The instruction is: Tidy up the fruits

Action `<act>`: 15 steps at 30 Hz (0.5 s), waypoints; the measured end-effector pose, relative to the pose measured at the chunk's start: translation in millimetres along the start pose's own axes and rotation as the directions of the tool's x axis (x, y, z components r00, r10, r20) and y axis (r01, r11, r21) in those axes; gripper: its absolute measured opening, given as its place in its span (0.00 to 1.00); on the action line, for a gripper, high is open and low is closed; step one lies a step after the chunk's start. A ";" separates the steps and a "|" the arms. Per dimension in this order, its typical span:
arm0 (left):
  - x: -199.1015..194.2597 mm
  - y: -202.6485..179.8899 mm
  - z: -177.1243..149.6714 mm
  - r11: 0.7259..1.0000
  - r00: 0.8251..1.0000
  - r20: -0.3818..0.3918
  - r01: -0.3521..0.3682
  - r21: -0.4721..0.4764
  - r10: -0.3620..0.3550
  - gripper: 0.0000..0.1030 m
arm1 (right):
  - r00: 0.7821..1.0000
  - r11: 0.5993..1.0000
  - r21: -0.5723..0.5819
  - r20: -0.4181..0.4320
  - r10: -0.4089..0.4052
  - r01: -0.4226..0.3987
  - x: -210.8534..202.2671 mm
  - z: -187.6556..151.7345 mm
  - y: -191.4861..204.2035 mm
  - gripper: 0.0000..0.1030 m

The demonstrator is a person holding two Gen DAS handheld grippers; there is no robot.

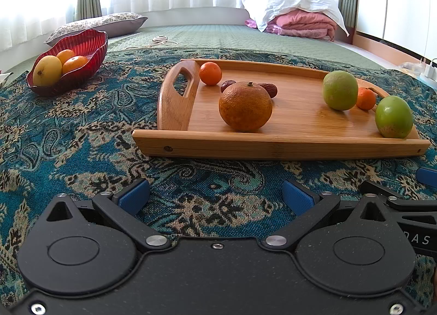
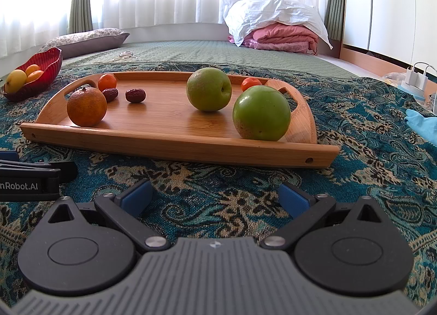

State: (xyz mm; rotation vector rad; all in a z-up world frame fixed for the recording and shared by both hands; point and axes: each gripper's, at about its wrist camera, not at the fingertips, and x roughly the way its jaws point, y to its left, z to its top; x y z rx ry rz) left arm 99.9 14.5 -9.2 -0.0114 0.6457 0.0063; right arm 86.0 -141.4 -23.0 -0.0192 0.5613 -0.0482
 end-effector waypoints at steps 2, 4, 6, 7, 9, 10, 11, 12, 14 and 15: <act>0.5 -0.1 0.3 1.000 1.000 0.000 0.000 0.000 0.000 1.00 | 1.000 1.000 0.000 0.000 0.000 0.000 0.0 0.0 0.0 1.00; 0.3 -0.1 0.0 1.000 1.000 0.000 0.000 0.000 0.000 1.00 | 1.000 1.000 0.000 0.000 0.000 0.000 0.0 0.0 0.0 1.00; 0.1 0.1 -0.1 1.000 1.000 0.001 0.000 0.000 0.000 1.00 | 1.000 1.000 0.000 0.000 0.000 0.000 0.0 -0.1 0.0 1.00; 0.3 0.0 -0.1 1.000 1.000 0.001 0.000 0.000 0.000 1.00 | 1.000 1.000 0.000 0.001 0.000 0.000 0.0 -0.1 0.0 1.00; 0.1 0.2 -0.3 1.000 1.000 0.002 0.000 0.000 0.000 1.00 | 1.000 1.000 0.000 0.000 0.000 0.000 0.0 -0.1 0.0 1.00; 0.6 0.1 0.0 1.000 1.000 0.002 0.001 -0.001 -0.001 1.00 | 1.000 1.000 0.000 0.001 0.000 0.000 -0.1 -0.1 0.0 1.00; 0.5 0.0 0.1 1.000 1.000 0.002 0.001 -0.001 -0.001 1.00 | 1.000 1.000 0.000 0.001 0.000 0.000 0.0 -0.1 -0.1 1.00; 0.1 0.2 0.0 1.000 1.000 0.003 0.002 -0.001 -0.002 1.00 | 1.000 1.000 0.000 0.001 0.000 0.000 -0.1 -0.1 -0.1 1.00; 0.5 0.2 1.1 1.000 1.000 0.005 0.004 -0.003 -0.004 1.00 | 1.000 1.000 0.000 0.001 0.000 0.000 -0.1 -0.2 0.0 1.00; 0.4 0.3 1.1 1.000 1.000 0.005 0.005 -0.005 -0.005 1.00 | 1.000 1.000 0.000 0.001 0.000 0.000 -0.1 -0.1 -0.1 1.00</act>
